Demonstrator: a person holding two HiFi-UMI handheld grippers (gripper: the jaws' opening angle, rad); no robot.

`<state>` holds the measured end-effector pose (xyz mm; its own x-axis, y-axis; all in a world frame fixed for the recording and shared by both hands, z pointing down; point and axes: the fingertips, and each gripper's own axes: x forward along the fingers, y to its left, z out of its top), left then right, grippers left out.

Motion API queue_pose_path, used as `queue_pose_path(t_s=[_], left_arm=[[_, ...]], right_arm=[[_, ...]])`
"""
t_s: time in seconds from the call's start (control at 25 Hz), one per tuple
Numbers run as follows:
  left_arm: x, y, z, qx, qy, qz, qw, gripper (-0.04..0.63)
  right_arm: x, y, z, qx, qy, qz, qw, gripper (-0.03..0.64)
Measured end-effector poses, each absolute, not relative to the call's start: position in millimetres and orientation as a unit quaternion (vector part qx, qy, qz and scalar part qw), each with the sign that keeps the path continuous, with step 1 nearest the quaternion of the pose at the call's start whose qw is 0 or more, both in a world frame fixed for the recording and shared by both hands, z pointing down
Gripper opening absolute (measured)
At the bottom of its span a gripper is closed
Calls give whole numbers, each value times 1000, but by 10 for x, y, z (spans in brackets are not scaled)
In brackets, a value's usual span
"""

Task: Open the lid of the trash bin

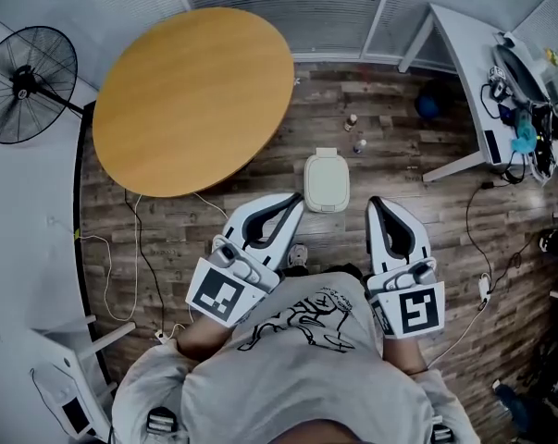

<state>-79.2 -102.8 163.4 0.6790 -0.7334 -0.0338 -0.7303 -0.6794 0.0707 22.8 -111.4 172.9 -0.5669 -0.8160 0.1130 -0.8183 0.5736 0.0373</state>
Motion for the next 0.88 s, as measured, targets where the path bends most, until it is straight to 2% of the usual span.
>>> queue_pose_path(t_s=[0.88], left_arm=[[-255, -1152, 1660, 916, -399, -28, 29, 20]], right_arm=[[778, -1247, 1773, 461, -884, 3, 77, 6]])
